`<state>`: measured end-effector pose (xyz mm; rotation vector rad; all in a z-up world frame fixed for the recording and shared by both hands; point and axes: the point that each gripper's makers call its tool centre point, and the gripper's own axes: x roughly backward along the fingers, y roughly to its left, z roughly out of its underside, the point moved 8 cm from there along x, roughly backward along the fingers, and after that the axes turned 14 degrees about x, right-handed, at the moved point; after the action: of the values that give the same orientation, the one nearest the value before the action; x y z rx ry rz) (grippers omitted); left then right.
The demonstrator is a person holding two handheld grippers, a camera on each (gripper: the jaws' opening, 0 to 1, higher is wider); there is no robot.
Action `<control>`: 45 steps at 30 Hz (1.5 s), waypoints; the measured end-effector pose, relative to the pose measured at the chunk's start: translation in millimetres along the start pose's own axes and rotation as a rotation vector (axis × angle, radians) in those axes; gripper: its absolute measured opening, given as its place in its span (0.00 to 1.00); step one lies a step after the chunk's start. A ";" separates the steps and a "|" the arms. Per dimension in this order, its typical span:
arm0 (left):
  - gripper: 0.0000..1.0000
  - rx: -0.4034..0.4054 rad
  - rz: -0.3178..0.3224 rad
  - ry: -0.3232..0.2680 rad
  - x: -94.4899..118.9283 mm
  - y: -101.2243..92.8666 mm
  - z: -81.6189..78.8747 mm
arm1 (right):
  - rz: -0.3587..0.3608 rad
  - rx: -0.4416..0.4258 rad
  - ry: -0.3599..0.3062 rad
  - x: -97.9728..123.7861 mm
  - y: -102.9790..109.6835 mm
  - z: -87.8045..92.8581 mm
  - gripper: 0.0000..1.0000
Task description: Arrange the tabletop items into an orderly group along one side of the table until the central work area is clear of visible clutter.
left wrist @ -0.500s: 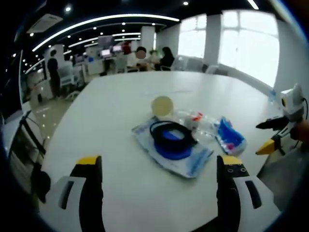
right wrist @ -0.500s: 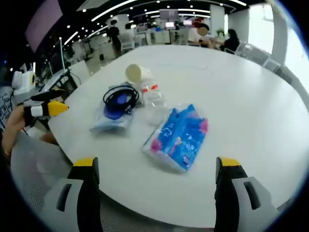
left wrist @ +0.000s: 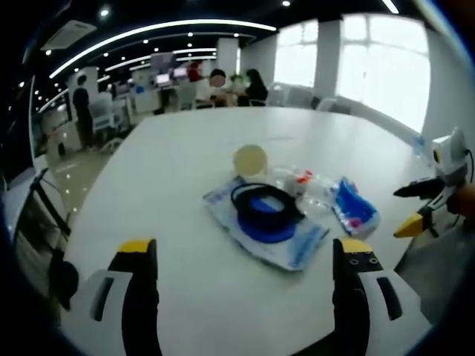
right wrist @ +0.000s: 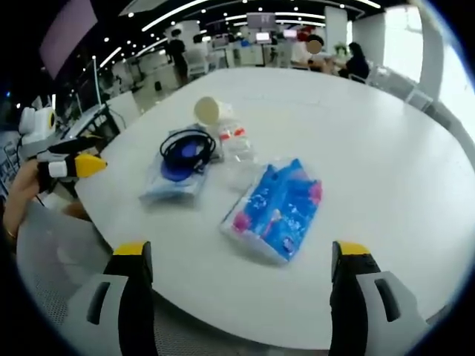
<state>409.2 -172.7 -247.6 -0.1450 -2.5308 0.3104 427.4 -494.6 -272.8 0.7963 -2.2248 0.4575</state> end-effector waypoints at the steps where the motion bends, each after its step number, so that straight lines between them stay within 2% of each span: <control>1: 0.95 -0.001 -0.002 -0.001 0.2 0.3 -0.1 | 0.002 -0.003 -0.003 0.2 -0.2 -0.2 0.99; 32: 0.93 -0.001 0.002 0.013 -0.5 0.7 1.0 | 0.000 0.005 -0.001 -0.9 0.0 -0.3 0.98; 45: 0.93 -0.005 0.015 0.026 -1.9 -1.6 1.7 | -0.024 -0.010 -0.057 -0.4 -1.3 -14.7 0.94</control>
<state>409.8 -174.9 -249.5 -0.1693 -2.5061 0.3058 436.0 -487.6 -263.0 0.8403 -2.2656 0.4167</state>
